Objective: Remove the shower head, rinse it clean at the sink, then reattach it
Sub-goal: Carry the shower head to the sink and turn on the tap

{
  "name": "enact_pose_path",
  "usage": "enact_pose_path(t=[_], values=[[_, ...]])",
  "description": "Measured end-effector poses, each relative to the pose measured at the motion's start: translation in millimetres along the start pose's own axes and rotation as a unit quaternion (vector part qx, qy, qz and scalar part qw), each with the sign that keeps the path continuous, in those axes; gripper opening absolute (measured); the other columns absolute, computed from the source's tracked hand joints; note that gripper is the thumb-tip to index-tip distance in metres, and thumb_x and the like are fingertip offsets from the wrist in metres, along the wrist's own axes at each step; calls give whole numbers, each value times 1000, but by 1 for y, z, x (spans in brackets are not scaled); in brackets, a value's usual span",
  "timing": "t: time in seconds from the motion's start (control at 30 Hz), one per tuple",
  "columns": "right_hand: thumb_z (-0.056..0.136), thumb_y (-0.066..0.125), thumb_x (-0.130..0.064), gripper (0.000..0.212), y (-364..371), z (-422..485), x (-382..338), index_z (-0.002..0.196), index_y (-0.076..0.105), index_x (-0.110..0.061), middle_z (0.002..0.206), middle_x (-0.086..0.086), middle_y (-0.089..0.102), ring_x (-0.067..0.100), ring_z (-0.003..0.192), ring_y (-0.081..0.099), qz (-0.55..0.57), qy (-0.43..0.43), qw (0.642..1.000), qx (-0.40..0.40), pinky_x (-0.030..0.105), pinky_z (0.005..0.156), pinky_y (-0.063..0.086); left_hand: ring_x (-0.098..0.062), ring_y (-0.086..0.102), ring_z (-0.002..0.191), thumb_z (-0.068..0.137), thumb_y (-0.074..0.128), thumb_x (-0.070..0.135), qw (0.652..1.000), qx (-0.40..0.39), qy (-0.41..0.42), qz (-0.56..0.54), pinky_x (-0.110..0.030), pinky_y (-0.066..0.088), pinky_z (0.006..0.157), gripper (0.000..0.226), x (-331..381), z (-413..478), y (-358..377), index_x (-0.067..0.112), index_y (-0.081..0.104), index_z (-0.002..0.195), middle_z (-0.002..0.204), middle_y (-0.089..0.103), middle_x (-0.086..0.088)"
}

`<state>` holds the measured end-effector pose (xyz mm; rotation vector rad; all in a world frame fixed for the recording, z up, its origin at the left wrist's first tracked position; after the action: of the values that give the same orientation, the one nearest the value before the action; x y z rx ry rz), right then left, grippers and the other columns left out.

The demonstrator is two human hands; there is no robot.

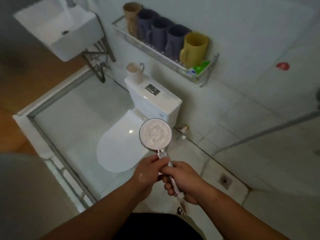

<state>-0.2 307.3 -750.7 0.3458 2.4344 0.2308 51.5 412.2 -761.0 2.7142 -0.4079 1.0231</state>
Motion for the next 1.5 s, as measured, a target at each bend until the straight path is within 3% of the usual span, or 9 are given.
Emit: enact_pose_path(t=[0.27,0.53,0.67,0.77,0.87,1.03,1.23,1.4,1.5], values=[[97,60,-21,23,161,56,-42,104,60,1,65,7,58,20,49,54,-139,-61,988,-33,29,45,42,-25,58,55,96,64,17,992,53,66,-88,-33,49,56,20,41,-11,-167,2,71,84,74,69,-19],[97,58,-33,21,332,123,-76,94,63,-13,67,4,64,24,53,61,-217,-101,971,-12,35,54,46,-26,61,59,93,67,21,993,43,95,-55,-34,50,61,21,90,5,-351,2,69,82,73,68,-17],[99,56,-33,16,390,154,-107,96,65,-20,69,5,67,22,54,65,-255,-120,959,-18,30,51,50,-22,64,60,95,65,23,992,63,94,-51,-33,51,61,20,121,21,-413,6,69,84,74,69,-14],[99,56,-35,17,420,192,-136,94,68,-23,74,4,73,19,57,70,-309,-146,940,-15,33,56,55,-25,66,62,97,62,23,989,95,92,-67,-36,53,62,20,146,46,-453,5,68,91,76,70,-17],[96,58,-49,23,445,233,-161,96,72,-32,83,-10,77,6,73,72,-378,-178,908,-19,30,74,60,-30,73,79,101,57,22,984,123,71,-110,-45,60,78,21,172,65,-497,5,68,103,89,75,-17],[89,59,-59,32,464,306,-194,84,69,-29,82,-8,75,9,76,71,-368,-163,914,39,40,81,60,-31,70,71,104,53,26,978,120,16,-171,-52,58,79,25,223,98,-577,4,60,114,95,68,-20],[88,59,-62,36,462,392,-242,81,67,-27,78,-9,72,6,77,68,-396,-102,905,117,33,78,54,-23,51,56,106,47,30,974,152,-28,-167,-32,49,51,35,296,146,-661,-1,54,121,83,55,-16],[96,57,-53,27,488,461,-335,88,65,-28,81,-10,70,4,79,65,-418,-121,888,149,22,67,45,-18,49,52,105,48,34,982,145,-18,-121,-28,43,46,36,366,187,-716,2,60,115,74,57,-11],[95,59,-50,27,512,499,-401,86,66,-25,79,-9,71,7,78,67,-396,-153,886,185,24,65,42,-19,49,50,104,50,33,985,130,-22,-115,-27,42,44,36,402,217,-749,0,61,112,70,58,-10]])
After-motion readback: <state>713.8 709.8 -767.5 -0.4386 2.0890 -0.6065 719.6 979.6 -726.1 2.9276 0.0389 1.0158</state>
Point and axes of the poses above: each hand's wrist, its own z-axis towards the middle knuckle, its own y-axis out of the palm, x = y × z, the point moved 4 cm from there along z, towards the middle knuckle
